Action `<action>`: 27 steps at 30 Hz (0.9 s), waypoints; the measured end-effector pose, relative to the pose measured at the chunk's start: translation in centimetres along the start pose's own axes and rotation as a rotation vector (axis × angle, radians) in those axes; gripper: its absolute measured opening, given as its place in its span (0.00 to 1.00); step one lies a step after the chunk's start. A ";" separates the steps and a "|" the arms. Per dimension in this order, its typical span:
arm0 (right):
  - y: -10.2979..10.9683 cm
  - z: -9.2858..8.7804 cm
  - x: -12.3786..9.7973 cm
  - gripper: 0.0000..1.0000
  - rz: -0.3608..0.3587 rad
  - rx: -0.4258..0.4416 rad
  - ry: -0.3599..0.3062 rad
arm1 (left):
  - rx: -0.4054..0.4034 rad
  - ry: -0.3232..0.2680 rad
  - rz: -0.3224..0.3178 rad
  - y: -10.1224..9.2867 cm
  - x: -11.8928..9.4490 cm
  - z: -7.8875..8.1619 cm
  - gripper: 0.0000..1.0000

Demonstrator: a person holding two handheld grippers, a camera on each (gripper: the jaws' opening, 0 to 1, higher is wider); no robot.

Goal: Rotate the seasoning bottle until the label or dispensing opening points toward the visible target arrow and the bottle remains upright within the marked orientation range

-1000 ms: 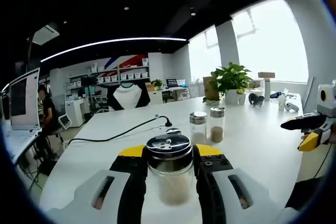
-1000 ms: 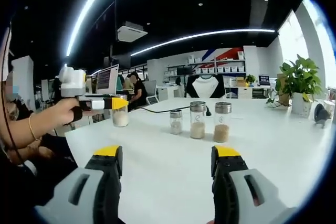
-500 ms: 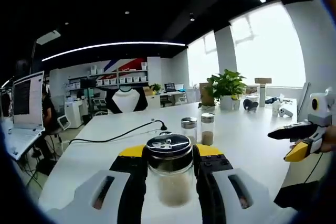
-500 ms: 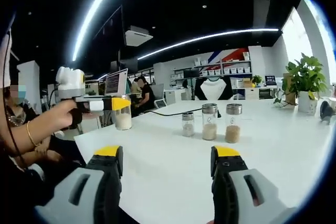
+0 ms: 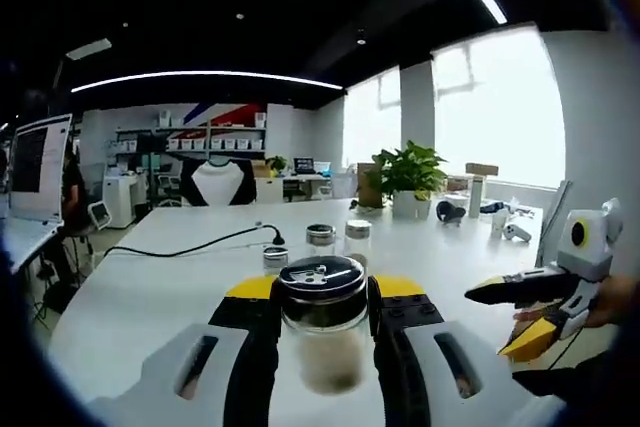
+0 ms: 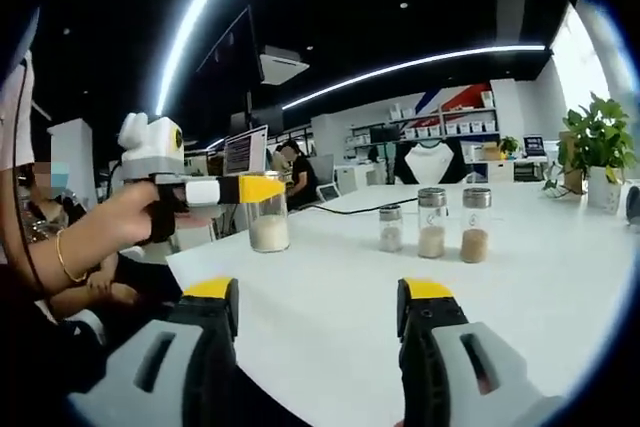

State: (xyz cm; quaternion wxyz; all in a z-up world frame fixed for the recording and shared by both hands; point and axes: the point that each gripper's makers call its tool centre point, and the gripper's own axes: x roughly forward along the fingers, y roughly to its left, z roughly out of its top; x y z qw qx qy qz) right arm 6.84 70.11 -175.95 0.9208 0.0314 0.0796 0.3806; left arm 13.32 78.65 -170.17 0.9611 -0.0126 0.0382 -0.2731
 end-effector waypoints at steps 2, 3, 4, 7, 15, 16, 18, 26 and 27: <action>0.6 -0.1 0.4 0.58 0.023 0.005 0.009 | 0.002 0.000 -0.019 -0.9 0.1 0.2 0.36; 0.8 0.0 0.5 0.57 0.026 0.005 0.007 | 0.006 0.001 -0.039 -1.6 0.1 0.3 0.36; 1.0 0.1 0.7 0.57 0.030 0.003 0.005 | 0.005 -0.001 -0.042 -1.9 0.1 0.4 0.36; 1.6 0.5 1.4 0.57 0.047 -0.001 -0.008 | 0.029 -0.005 -0.064 -3.3 0.2 0.7 0.36; 2.4 1.1 2.5 0.52 0.080 -0.013 -0.033 | 0.029 -0.006 -0.109 -5.2 0.3 0.6 0.36; 2.5 1.2 2.6 0.52 0.082 -0.015 -0.034 | 0.041 -0.002 -0.118 -5.6 0.3 0.4 0.36; 2.5 1.2 2.7 0.51 0.084 -0.018 -0.036 | 0.043 0.003 -0.127 -6.0 0.2 0.2 0.36; 2.6 0.7 2.9 0.50 0.088 -0.012 -0.025 | 0.071 0.020 -0.176 -8.1 0.2 -0.6 0.36; 2.7 0.7 2.9 0.49 0.089 -0.011 -0.026 | 0.072 0.022 -0.179 -8.3 0.2 -0.7 0.36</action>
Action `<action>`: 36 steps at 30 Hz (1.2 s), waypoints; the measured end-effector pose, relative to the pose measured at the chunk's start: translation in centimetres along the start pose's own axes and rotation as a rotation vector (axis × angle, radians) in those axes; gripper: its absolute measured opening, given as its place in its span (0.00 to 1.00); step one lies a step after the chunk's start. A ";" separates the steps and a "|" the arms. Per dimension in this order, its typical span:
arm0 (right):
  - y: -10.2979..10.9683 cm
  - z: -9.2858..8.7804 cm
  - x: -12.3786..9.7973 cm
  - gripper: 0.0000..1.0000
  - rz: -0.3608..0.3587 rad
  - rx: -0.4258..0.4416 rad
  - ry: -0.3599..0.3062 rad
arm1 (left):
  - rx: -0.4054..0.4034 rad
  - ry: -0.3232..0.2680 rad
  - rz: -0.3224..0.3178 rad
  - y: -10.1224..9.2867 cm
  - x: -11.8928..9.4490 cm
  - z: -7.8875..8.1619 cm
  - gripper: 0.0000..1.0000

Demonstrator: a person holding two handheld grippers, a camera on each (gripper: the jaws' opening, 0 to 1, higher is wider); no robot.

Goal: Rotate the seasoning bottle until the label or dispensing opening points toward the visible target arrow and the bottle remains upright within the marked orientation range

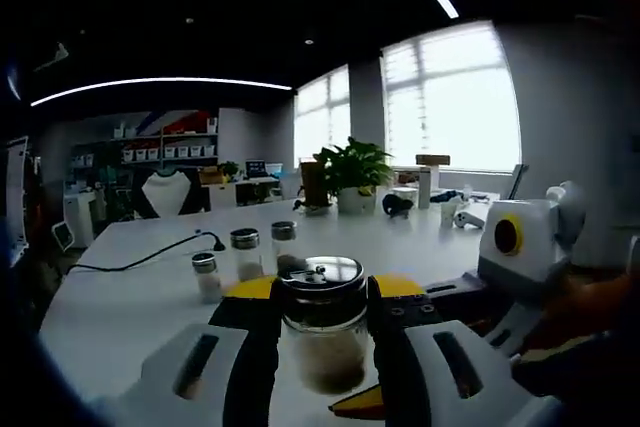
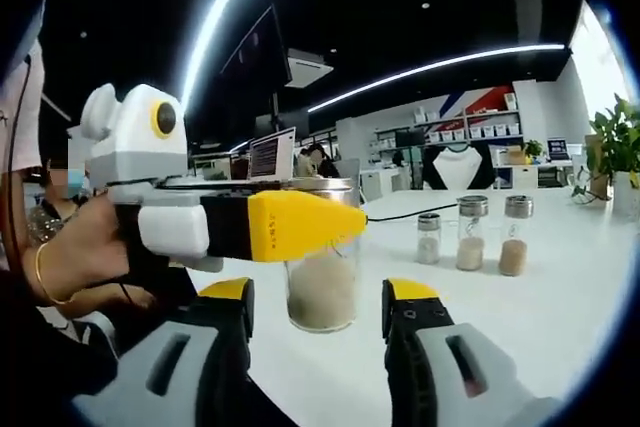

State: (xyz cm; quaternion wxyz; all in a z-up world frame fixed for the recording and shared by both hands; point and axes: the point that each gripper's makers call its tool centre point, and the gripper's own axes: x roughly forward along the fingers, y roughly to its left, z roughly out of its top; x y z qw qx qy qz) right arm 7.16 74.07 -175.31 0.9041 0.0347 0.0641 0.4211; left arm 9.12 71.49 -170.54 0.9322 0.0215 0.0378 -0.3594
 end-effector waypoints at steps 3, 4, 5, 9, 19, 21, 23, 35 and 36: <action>0.0 0.3 0.0 0.44 -0.004 -0.008 -0.019 | -0.013 0.003 -0.013 -0.3 0.1 -0.1 0.36; 0.0 0.4 0.0 0.44 -0.009 -0.008 -0.025 | -0.022 0.002 -0.016 -0.4 0.1 -0.1 0.36; -0.1 0.5 0.0 0.43 -0.015 -0.017 -0.031 | -0.025 -0.002 -0.017 -0.5 0.1 -0.1 0.36; 0.0 0.7 0.1 0.36 -0.012 -0.018 -0.048 | -0.016 0.000 -0.015 -0.7 0.1 0.0 0.36; 0.0 1.2 -0.5 0.30 0.001 -0.060 -0.063 | -0.012 -0.007 -0.046 -1.1 -0.5 0.4 0.36; 0.0 1.3 -0.6 0.30 0.021 -0.061 -0.060 | -0.015 -0.009 -0.061 -1.2 -0.6 0.5 0.36; 0.1 1.4 -0.8 0.30 0.057 -0.054 -0.064 | -0.015 -0.015 -0.086 -1.5 -0.8 0.8 0.36; 2.1 2.3 -3.1 0.30 0.285 -0.061 -0.112 | 0.044 -0.089 -0.330 -4.4 -3.0 2.0 0.34; 2.1 2.4 -3.2 0.30 0.292 -0.064 -0.115 | 0.050 -0.096 -0.350 -4.6 -3.1 2.1 0.34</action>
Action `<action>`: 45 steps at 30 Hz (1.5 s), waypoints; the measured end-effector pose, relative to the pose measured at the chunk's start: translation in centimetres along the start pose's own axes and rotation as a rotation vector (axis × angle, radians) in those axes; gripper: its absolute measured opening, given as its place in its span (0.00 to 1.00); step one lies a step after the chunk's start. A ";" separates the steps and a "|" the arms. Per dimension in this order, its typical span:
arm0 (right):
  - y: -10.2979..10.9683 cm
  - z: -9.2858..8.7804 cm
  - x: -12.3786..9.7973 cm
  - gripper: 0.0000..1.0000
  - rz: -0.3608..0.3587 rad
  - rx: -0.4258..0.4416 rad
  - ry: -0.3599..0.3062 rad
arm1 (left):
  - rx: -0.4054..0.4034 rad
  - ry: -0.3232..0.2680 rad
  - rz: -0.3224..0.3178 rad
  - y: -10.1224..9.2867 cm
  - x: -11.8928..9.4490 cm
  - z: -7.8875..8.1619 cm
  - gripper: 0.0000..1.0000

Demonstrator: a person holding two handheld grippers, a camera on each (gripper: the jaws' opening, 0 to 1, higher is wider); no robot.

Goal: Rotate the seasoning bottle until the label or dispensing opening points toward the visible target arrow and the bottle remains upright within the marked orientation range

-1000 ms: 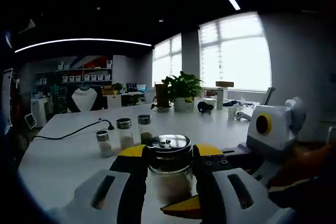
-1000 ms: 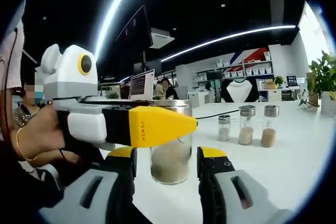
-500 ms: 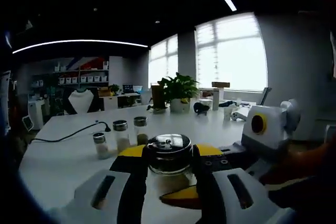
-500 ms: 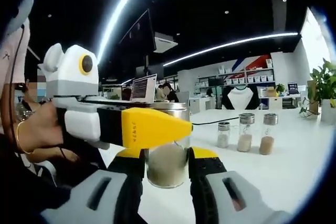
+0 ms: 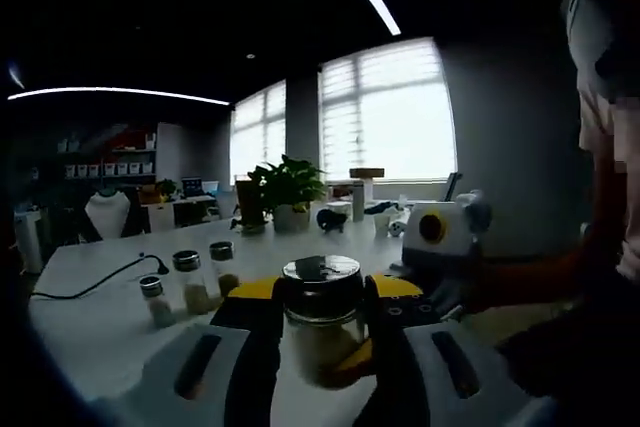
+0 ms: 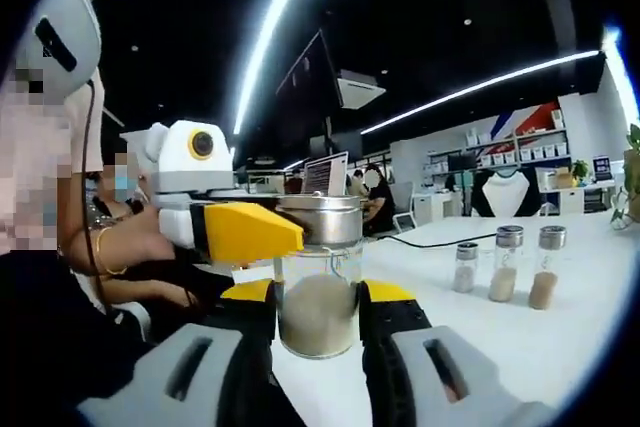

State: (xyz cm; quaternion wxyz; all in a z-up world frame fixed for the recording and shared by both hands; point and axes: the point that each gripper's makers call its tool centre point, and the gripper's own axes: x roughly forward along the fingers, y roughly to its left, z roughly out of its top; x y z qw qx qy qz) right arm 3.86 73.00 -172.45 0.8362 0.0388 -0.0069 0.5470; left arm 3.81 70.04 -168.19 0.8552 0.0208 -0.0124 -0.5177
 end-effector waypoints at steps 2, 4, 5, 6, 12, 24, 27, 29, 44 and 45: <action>0.2 0.3 -0.2 0.30 0.007 -0.034 -0.008 | 0.030 -0.005 -0.044 -0.4 0.0 0.3 0.34; 0.4 0.3 -0.2 0.30 0.018 -0.050 0.000 | 0.048 0.021 -0.075 -0.6 0.0 0.2 0.35; 0.4 0.3 -0.2 0.30 0.020 -0.054 0.002 | 0.050 0.023 -0.087 -0.6 0.1 0.3 0.35; 0.5 0.4 -0.2 0.30 0.025 -0.055 0.002 | 0.054 0.023 -0.105 -0.7 0.1 0.4 0.35; 0.8 0.7 -0.2 0.30 0.042 -0.049 -0.006 | 0.027 -0.003 -0.133 -0.9 0.4 0.7 0.36; 0.0 -0.1 0.1 0.30 -0.028 0.022 0.010 | -0.015 -0.009 0.020 0.2 0.8 0.0 0.35; -0.3 -0.5 0.4 0.31 -0.077 0.020 0.016 | -0.015 0.005 0.061 0.5 1.0 -0.5 0.34; -0.5 -0.6 0.5 0.31 -0.107 0.031 0.020 | -0.029 0.008 0.085 0.8 0.9 -0.6 0.34; -2.6 -1.3 1.5 0.30 -0.303 0.070 0.039 | -0.004 0.063 0.378 3.1 1.3 -1.3 0.33; -2.7 -1.3 1.4 0.30 -0.303 0.070 0.040 | -0.006 0.067 0.370 3.1 1.3 -1.4 0.33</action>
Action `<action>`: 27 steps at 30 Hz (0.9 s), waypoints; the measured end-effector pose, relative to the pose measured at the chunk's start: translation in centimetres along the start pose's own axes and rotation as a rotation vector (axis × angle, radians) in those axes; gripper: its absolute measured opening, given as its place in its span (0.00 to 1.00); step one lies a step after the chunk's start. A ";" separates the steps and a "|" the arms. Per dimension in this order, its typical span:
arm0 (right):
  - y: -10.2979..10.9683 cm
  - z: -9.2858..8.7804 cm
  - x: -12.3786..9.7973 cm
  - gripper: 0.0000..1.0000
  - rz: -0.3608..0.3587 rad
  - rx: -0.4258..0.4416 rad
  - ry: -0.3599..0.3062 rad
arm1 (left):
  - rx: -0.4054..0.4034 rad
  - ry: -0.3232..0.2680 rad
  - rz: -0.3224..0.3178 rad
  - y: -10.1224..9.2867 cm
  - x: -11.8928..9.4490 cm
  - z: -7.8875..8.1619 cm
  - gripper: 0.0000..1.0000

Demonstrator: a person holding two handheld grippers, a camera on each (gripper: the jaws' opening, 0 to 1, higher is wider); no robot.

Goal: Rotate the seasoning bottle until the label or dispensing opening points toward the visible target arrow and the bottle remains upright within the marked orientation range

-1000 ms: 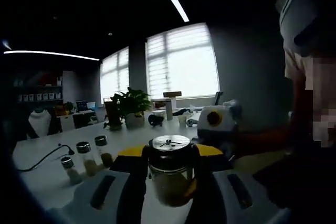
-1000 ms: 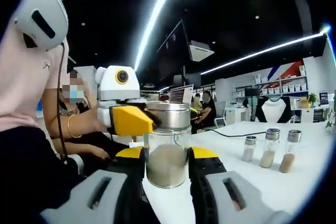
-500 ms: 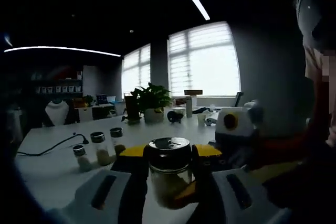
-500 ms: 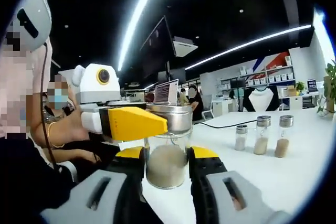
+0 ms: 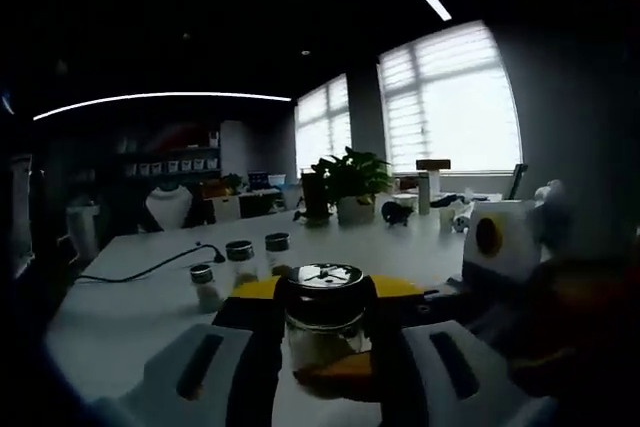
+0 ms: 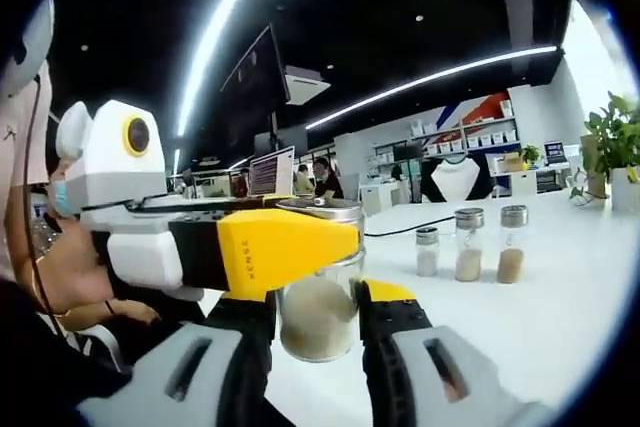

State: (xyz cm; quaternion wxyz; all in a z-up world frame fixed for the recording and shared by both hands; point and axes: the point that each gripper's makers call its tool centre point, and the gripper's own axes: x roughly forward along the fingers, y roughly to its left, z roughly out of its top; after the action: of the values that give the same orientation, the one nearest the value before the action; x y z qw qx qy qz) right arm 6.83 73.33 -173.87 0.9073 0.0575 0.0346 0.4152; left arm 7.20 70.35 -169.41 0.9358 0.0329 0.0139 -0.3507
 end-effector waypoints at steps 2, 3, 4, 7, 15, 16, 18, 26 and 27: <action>0.0 0.1 -0.2 0.30 0.004 0.000 -0.009 | 0.011 -0.001 -0.031 -0.2 -0.1 0.1 0.33; -0.1 0.1 -0.3 0.30 0.008 -0.001 -0.012 | 0.019 -0.005 -0.052 -0.4 -0.1 0.2 0.33; -0.1 0.2 -0.4 0.30 0.016 -0.005 -0.013 | 0.035 -0.008 -0.076 -0.6 -0.2 0.2 0.33; -0.1 0.2 -0.6 0.30 0.033 -0.027 -0.003 | 0.053 0.001 -0.141 -1.1 -0.3 0.2 0.33; 0.8 1.3 -1.8 0.29 0.136 -0.038 -0.052 | 0.131 -0.016 -0.361 -2.1 -1.6 1.3 0.33; 1.0 1.5 -1.8 0.29 0.153 -0.039 -0.054 | 0.130 -0.022 -0.372 -2.1 -1.6 1.4 0.33; 1.3 2.0 -2.0 0.29 0.186 -0.045 -0.067 | 0.124 -0.047 -0.402 -2.5 -1.7 1.9 0.33; 2.1 1.8 -2.4 0.30 0.243 -0.116 -0.033 | 0.069 -0.022 -0.510 -3.0 -2.0 1.7 0.33; 2.1 1.8 -2.3 0.30 0.239 -0.116 -0.031 | 0.043 -0.008 -0.492 -2.9 -1.9 1.6 0.33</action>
State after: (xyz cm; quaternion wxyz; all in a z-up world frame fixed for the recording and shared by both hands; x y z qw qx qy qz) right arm 3.97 72.79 -171.81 0.8535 0.0154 -0.0106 0.5207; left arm 3.89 69.30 -167.91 0.8214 0.0469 0.0105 -0.5684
